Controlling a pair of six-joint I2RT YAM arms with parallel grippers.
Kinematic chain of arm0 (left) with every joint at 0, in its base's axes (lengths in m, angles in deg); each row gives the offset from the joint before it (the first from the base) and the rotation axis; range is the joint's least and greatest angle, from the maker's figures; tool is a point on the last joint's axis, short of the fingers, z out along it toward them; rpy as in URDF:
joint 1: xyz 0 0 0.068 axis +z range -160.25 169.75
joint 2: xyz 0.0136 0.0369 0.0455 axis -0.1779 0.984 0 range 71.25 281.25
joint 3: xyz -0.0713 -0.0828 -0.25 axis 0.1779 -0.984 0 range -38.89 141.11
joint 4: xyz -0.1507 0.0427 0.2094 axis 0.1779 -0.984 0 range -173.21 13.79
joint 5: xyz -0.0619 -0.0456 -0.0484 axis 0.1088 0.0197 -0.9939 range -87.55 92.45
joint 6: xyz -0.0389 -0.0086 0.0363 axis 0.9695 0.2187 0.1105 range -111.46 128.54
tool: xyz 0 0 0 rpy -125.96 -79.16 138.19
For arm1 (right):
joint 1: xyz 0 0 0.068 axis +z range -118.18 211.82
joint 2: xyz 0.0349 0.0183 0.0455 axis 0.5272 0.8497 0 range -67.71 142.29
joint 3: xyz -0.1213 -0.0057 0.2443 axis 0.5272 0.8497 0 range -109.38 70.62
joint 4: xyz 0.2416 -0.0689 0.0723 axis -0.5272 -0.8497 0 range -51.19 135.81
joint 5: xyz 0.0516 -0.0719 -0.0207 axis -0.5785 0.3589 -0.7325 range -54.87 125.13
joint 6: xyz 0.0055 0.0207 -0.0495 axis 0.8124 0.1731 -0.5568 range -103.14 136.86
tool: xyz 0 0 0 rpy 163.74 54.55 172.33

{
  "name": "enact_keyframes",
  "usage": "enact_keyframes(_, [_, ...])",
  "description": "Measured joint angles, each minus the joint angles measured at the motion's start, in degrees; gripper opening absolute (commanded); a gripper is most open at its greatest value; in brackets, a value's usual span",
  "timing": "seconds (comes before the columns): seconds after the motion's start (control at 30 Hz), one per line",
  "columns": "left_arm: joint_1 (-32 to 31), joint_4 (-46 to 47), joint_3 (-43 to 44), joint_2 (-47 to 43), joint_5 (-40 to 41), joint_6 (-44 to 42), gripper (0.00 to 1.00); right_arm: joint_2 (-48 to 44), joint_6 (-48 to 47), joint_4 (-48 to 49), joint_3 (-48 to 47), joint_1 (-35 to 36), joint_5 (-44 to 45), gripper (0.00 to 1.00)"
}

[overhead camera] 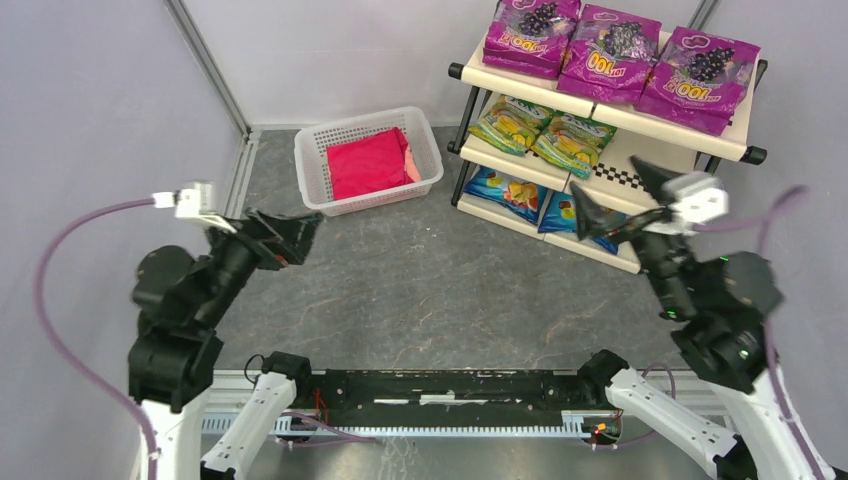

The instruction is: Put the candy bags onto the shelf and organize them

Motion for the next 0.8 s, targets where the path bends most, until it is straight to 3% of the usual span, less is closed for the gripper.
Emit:
enact_keyframes(0.2, [0.0, 4.04, 12.5, 2.25, 0.81, 0.0, 1.0, -2.78, 2.86, 1.73, -4.9, 0.0, 2.89, 0.98])
enact_keyframes(0.5, [0.0, 7.08, 16.52, 5.18, 1.07, -0.02, 1.0, -4.17, 3.43, 4.7, 3.58, 0.0, 3.61, 0.98])
enact_keyframes(0.8, [0.0, 7.13, 21.86, 5.92, 5.46, -0.11, 1.0, -4.24, 1.75, 8.57, 5.22, 0.0, 6.19, 0.98])
